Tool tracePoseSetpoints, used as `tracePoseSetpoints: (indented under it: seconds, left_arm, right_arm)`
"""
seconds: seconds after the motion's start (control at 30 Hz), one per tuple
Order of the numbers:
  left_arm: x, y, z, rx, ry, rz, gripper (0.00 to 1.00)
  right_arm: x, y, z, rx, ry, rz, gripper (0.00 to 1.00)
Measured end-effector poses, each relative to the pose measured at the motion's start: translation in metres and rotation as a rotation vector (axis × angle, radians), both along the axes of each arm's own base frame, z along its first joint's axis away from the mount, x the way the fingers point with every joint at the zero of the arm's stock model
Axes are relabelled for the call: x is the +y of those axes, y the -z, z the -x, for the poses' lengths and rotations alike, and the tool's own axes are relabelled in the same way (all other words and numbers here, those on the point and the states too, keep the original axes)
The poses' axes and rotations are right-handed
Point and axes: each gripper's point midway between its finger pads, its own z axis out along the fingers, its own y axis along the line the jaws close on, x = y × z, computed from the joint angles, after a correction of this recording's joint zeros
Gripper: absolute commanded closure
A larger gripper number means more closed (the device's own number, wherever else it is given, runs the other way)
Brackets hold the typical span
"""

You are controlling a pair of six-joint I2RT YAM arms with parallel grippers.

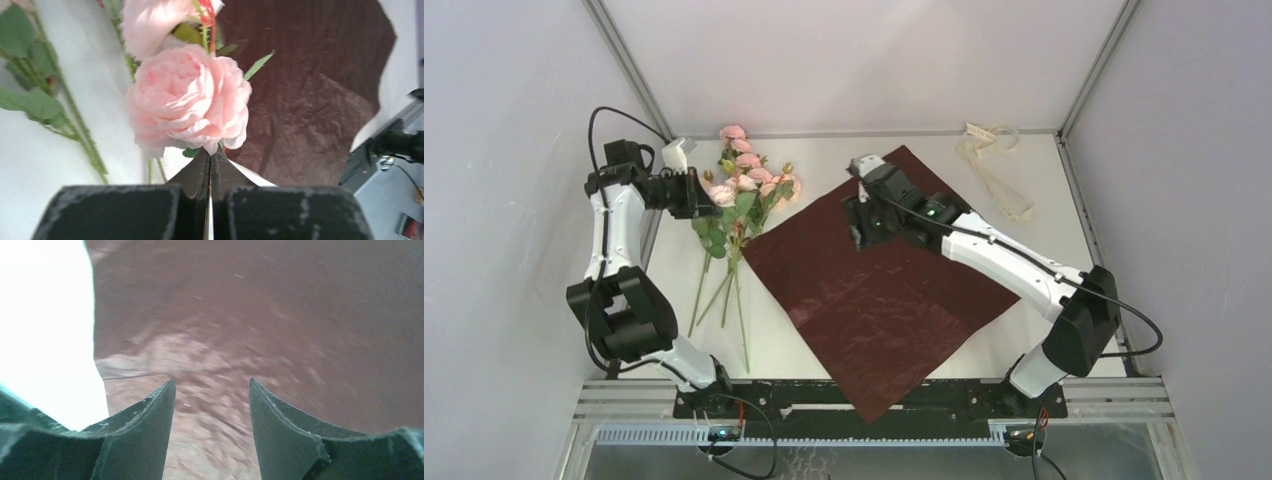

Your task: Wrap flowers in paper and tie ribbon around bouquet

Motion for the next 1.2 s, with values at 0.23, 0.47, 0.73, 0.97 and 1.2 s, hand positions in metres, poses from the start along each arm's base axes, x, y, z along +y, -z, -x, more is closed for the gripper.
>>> tracePoseSetpoints:
  seconds: [0.23, 0.47, 0.73, 0.97, 1.2]
  left_arm:
    - [-0.028, -0.022, 0.017, -0.013, 0.013, 0.149, 1.00]
    - [-0.041, -0.045, 0.026, -0.060, -0.040, 0.231, 1.00]
    - [-0.048, -0.063, 0.031, -0.100, -0.061, 0.269, 0.68]
    - [-0.034, -0.059, 0.034, -0.120, -0.077, 0.149, 0.26]
    - [0.031, 0.006, 0.020, 0.017, -0.188, -0.173, 0.28]
  right_arm:
    - [0.132, -0.010, 0.034, 0.042, -0.291, -0.358, 0.10]
    - [0.246, 0.022, 0.044, 0.161, -0.373, -0.593, 0.09]
    - [0.299, 0.062, 0.063, 0.292, -0.356, -0.664, 1.00]
    - [0.252, 0.050, 0.058, 0.311, -0.291, -0.642, 1.00]
    - [0.115, -0.041, -0.007, 0.198, -0.099, -0.625, 0.97]
